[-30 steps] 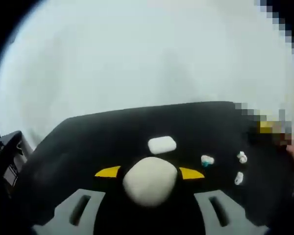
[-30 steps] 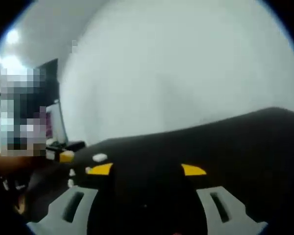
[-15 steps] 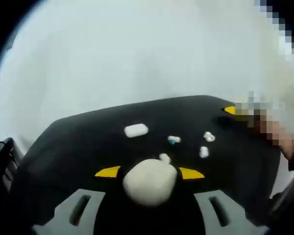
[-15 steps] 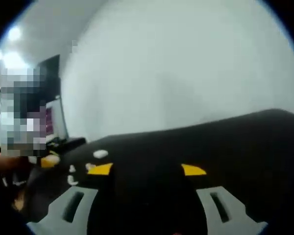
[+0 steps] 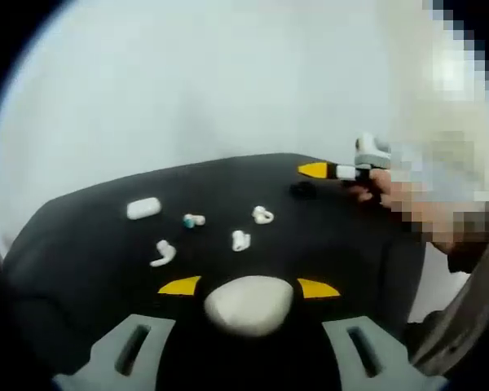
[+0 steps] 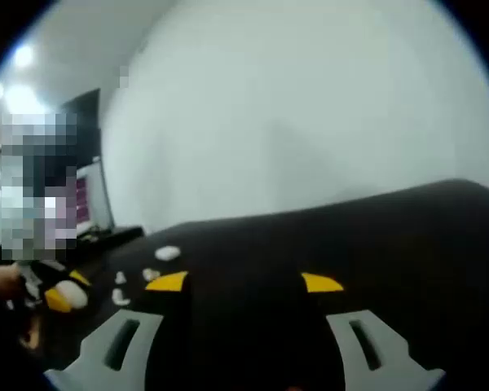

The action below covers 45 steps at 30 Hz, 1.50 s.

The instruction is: Pick up three earphones and place each one into its charging case using tactile feedback, ensure that each earphone is properly inserted and securely positioned inside the case.

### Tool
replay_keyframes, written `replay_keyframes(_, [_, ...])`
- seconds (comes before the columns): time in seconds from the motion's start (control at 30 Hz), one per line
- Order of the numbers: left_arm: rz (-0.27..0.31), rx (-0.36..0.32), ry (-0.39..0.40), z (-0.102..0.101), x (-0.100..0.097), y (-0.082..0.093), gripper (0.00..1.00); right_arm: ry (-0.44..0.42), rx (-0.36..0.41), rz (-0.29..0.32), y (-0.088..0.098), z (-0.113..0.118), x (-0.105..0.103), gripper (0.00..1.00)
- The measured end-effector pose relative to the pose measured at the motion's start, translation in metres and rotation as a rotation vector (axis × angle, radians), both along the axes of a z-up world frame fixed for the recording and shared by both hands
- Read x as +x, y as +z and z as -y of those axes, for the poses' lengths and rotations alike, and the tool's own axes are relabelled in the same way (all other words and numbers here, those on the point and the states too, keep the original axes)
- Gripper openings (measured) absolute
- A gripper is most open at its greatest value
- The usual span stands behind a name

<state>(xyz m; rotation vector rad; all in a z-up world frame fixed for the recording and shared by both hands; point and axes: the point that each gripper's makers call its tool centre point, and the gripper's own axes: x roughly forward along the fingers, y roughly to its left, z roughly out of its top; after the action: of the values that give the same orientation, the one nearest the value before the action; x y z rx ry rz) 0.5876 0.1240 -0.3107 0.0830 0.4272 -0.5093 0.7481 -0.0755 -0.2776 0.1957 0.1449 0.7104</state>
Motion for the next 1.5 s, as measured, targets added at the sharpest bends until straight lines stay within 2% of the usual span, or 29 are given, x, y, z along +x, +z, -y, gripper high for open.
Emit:
replay_keyframes(0.33, [0.036, -0.015, -0.028, 0.037, 0.009, -0.001, 0.41, 0.003, 0.002, -0.004, -0.001, 0.000, -0.001, 0.53])
replay_keyframes(0.5, [0.078, 0.007, -0.005, 0.050, 0.014, -0.001, 0.40, 0.006, 0.003, -0.004, -0.001, 0.000, -0.001, 0.53])
replay_keyframes(0.67, [0.087, 0.022, -0.022, 0.063, 0.013, -0.001, 0.40, 0.010, 0.000, -0.005, -0.001, -0.001, -0.001, 0.53])
replay_keyframes(0.83, [0.091, 0.049, -0.027, 0.063, 0.012, -0.005, 0.40, 0.011, -0.001, -0.005, -0.001, -0.001, -0.002, 0.53])
replay_keyframes(1.1, [0.076, 0.023, -0.045, 0.058, 0.006, -0.007, 0.41, 0.016, -0.016, 0.001, -0.002, -0.003, -0.003, 0.53])
replay_keyframes(1.27, [0.079, -0.005, -0.070, 0.055, 0.000, -0.002, 0.41, 0.017, -0.020, 0.005, -0.002, -0.004, -0.004, 0.53])
replay_keyframes(1.5, [0.105, -0.069, -0.087, 0.039, -0.001, 0.012, 0.41, 0.027, -0.048, 0.027, 0.000, -0.007, -0.006, 0.53])
